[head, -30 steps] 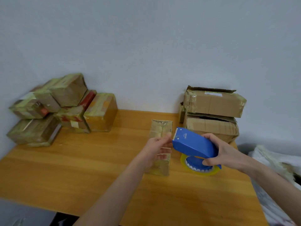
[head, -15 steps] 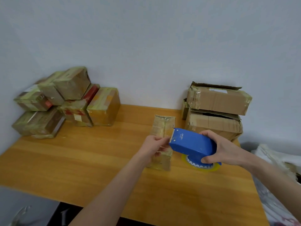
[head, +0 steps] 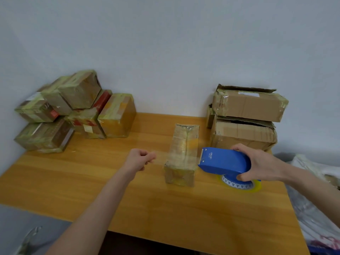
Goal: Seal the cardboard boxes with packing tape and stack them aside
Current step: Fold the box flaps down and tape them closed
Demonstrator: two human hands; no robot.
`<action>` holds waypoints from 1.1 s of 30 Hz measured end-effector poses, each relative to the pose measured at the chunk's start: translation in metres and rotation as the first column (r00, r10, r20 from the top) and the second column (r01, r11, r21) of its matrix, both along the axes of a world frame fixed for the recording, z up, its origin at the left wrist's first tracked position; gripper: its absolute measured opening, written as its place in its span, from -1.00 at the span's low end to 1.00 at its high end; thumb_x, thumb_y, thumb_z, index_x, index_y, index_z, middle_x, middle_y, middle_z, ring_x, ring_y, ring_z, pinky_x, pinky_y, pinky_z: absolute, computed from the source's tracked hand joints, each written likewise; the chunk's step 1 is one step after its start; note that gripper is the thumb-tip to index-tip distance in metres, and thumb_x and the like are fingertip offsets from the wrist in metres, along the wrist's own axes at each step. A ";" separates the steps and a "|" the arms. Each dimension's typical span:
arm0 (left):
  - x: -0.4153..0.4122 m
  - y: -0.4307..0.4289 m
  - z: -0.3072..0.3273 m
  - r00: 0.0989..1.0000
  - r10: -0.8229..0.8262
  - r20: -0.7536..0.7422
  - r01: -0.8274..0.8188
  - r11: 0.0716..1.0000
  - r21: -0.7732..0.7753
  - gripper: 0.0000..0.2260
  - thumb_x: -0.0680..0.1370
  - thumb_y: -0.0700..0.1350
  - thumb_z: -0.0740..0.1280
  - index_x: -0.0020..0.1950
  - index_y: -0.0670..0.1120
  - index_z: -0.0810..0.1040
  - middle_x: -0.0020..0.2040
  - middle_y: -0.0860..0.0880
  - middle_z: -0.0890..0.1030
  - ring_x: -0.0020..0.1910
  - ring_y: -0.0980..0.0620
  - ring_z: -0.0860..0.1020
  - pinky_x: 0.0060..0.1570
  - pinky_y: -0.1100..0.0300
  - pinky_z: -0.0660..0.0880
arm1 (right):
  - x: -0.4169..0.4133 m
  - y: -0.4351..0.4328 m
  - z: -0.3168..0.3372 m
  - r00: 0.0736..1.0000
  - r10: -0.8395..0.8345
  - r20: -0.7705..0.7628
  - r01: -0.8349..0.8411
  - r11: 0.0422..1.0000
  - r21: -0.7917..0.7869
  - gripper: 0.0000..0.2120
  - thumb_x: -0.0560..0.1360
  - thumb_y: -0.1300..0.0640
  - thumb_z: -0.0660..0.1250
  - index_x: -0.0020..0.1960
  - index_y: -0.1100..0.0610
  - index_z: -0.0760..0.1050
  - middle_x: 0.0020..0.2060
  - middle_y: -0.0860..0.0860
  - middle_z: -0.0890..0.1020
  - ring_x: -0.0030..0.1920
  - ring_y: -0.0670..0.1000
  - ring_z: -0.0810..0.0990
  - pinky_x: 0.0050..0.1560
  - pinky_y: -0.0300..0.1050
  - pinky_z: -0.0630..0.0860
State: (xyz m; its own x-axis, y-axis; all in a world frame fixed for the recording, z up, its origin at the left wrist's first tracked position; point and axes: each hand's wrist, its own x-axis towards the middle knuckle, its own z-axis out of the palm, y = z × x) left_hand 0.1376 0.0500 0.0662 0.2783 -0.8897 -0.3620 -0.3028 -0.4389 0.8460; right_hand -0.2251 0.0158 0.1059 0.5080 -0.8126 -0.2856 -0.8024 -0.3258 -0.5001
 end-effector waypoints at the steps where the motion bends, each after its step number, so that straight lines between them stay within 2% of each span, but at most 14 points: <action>1: -0.001 0.002 -0.005 1.000 -0.004 0.008 0.004 1.000 0.011 -0.77 0.55 -0.07 0.38 -0.12 -0.23 0.66 -0.28 -0.07 0.57 -0.30 0.04 0.40 -0.45 0.23 0.33 | -0.001 0.001 -0.004 1.000 0.006 -0.009 -0.006 1.000 0.012 -0.43 0.34 0.11 0.51 0.17 -0.19 0.27 -0.01 -0.14 0.55 -0.11 -0.07 0.60 -0.18 -0.21 0.56; 5: -0.005 0.004 -0.020 1.000 -0.004 0.022 0.004 1.000 0.017 -0.80 0.56 -0.09 0.38 -0.15 -0.21 0.66 -0.31 -0.04 0.57 -0.34 0.05 0.39 -0.46 0.24 0.32 | -0.001 0.002 -0.016 0.998 0.029 -0.062 -0.027 0.999 0.035 -0.36 0.32 0.03 0.47 0.24 -0.27 0.20 0.01 -0.18 0.53 -0.07 -0.09 0.58 -0.15 -0.20 0.55; 10: -0.007 -0.001 -0.034 0.999 -0.013 0.048 0.010 0.999 0.046 -0.79 0.56 -0.08 0.36 -0.14 -0.20 0.66 -0.31 -0.04 0.56 -0.35 0.03 0.37 -0.43 0.19 0.32 | -0.001 0.000 -0.031 0.996 0.013 -0.088 -0.009 0.999 0.037 -0.35 0.34 0.07 0.48 0.27 -0.24 0.19 -0.01 -0.20 0.51 -0.11 -0.15 0.55 -0.23 -0.29 0.45; 18: -0.004 -0.008 -0.061 0.991 -0.026 0.133 0.011 0.993 0.114 -0.75 0.55 -0.01 0.37 -0.20 -0.16 0.66 -0.28 -0.13 0.54 -0.37 -0.01 0.37 -0.41 0.15 0.32 | 0.009 -0.005 -0.053 0.974 0.018 -0.226 -0.004 0.998 0.062 -0.28 0.30 -0.06 0.43 0.35 -0.21 0.16 -0.01 -0.17 0.50 -0.07 -0.08 0.54 -0.11 -0.02 0.60; 21: -0.008 -0.009 -0.068 0.990 -0.026 0.140 0.003 0.987 0.158 -0.73 0.56 0.00 0.36 -0.22 -0.17 0.61 -0.29 -0.14 0.52 -0.39 0.00 0.36 -0.42 0.17 0.31 | 0.020 -0.005 -0.063 0.967 0.005 -0.253 0.023 0.994 0.107 -0.27 0.32 -0.05 0.44 0.36 -0.19 0.14 -0.01 -0.12 0.50 -0.07 -0.04 0.54 -0.11 -0.02 0.59; 25: -0.015 -0.009 -0.076 0.993 -0.031 0.112 0.015 0.989 0.147 -0.71 0.57 0.04 0.33 -0.18 -0.16 0.64 -0.21 -0.17 0.64 -0.43 0.03 0.36 -0.44 0.17 0.34 | 0.031 -0.004 -0.072 0.965 -0.024 -0.261 0.062 0.989 0.136 -0.27 0.32 -0.03 0.46 0.36 -0.17 0.14 -0.01 -0.08 0.52 -0.09 -0.03 0.54 -0.20 -0.08 0.56; 26: -0.017 -0.011 -0.075 0.988 -0.053 0.142 0.031 0.988 0.149 -0.72 0.59 0.05 0.31 -0.12 -0.14 0.64 -0.21 -0.14 0.65 -0.46 0.04 0.35 -0.44 0.18 0.35 | 0.032 -0.004 -0.073 0.966 -0.026 -0.255 0.063 0.988 0.139 -0.27 0.32 -0.02 0.47 0.36 -0.16 0.14 -0.01 -0.08 0.52 -0.14 -0.06 0.54 -0.25 -0.12 0.53; 27: -0.017 -0.014 -0.075 0.974 -0.108 0.201 0.072 0.982 0.176 -0.72 0.60 0.05 0.28 0.04 -0.13 0.63 -0.16 -0.11 0.65 -0.47 0.05 0.38 -0.45 0.18 0.37 | 0.032 -0.004 -0.073 0.967 -0.028 -0.252 0.065 0.988 0.140 -0.28 0.33 -0.01 0.47 0.35 -0.15 0.15 -0.02 -0.07 0.52 -0.20 -0.10 0.52 -0.29 -0.15 0.49; 28: -0.017 -0.015 -0.074 0.947 -0.178 0.268 0.116 0.965 0.234 -0.65 0.61 0.07 0.25 0.29 -0.12 0.52 0.00 -0.10 0.64 -0.42 0.04 0.44 -0.46 0.21 0.39 | 0.032 -0.004 -0.073 0.967 -0.030 -0.252 0.066 0.988 0.137 -0.29 0.34 -0.01 0.47 0.35 -0.14 0.15 -0.02 -0.07 0.52 -0.25 -0.13 0.50 -0.31 -0.16 0.47; 29: -0.016 -0.016 -0.075 0.913 -0.235 0.335 0.135 0.946 0.296 -0.52 0.61 0.09 0.23 0.48 -0.10 0.31 0.20 -0.11 0.56 -0.33 0.02 0.51 -0.47 0.24 0.41 | 0.032 -0.004 -0.073 0.967 -0.030 -0.254 0.065 0.989 0.130 -0.30 0.34 -0.01 0.47 0.35 -0.13 0.16 -0.03 -0.07 0.52 -0.28 -0.14 0.49 -0.33 -0.17 0.46; 30: -0.013 -0.015 -0.076 0.881 -0.263 0.394 0.132 0.935 0.329 -0.43 0.61 0.09 0.23 0.55 -0.07 0.16 0.34 -0.12 0.45 -0.21 -0.01 0.56 -0.44 0.23 0.47 | 0.031 -0.003 -0.074 0.967 -0.031 -0.255 0.063 0.991 0.116 -0.30 0.34 -0.01 0.47 0.35 -0.12 0.16 -0.04 -0.07 0.52 -0.28 -0.15 0.49 -0.33 -0.17 0.46; 31: -0.011 -0.012 -0.075 0.847 -0.250 0.469 0.110 0.946 0.305 -0.42 0.61 0.07 0.23 0.55 -0.07 0.13 0.40 -0.13 0.38 -0.09 -0.04 0.58 -0.35 0.19 0.54 | 0.031 -0.002 -0.075 0.967 -0.035 -0.254 0.063 0.993 0.103 -0.31 0.34 -0.02 0.46 0.34 -0.11 0.17 -0.05 -0.08 0.52 -0.27 -0.14 0.49 -0.34 -0.18 0.45; 32: -0.011 -0.008 -0.076 0.795 -0.203 0.572 0.104 0.974 0.200 -0.48 0.61 0.03 0.24 0.53 -0.09 0.21 0.40 -0.14 0.38 0.00 -0.06 0.58 -0.18 0.14 0.58 | 0.030 -0.001 -0.076 0.967 -0.032 -0.251 0.058 0.994 0.095 -0.31 0.34 -0.04 0.46 0.34 -0.10 0.17 -0.06 -0.09 0.51 -0.24 -0.13 0.51 -0.33 -0.19 0.44; 33: -0.016 -0.002 -0.073 0.734 -0.132 0.667 0.161 0.987 0.018 -0.56 0.61 -0.03 0.25 0.47 -0.11 0.32 0.35 -0.13 0.44 0.06 -0.06 0.57 -0.05 0.12 0.57 | 0.030 -0.001 -0.078 0.969 -0.024 -0.245 0.049 0.994 0.095 -0.32 0.34 -0.06 0.47 0.33 -0.09 0.17 -0.05 -0.09 0.51 -0.19 -0.10 0.52 -0.32 -0.20 0.43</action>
State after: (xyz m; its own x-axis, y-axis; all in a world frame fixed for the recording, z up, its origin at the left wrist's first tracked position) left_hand 0.1217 0.0485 -0.0065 0.3002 -0.9486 -0.1004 -0.8513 -0.3139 0.4204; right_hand -0.1953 0.0150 0.0283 0.3834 -0.7908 -0.4771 -0.9144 -0.2525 -0.3163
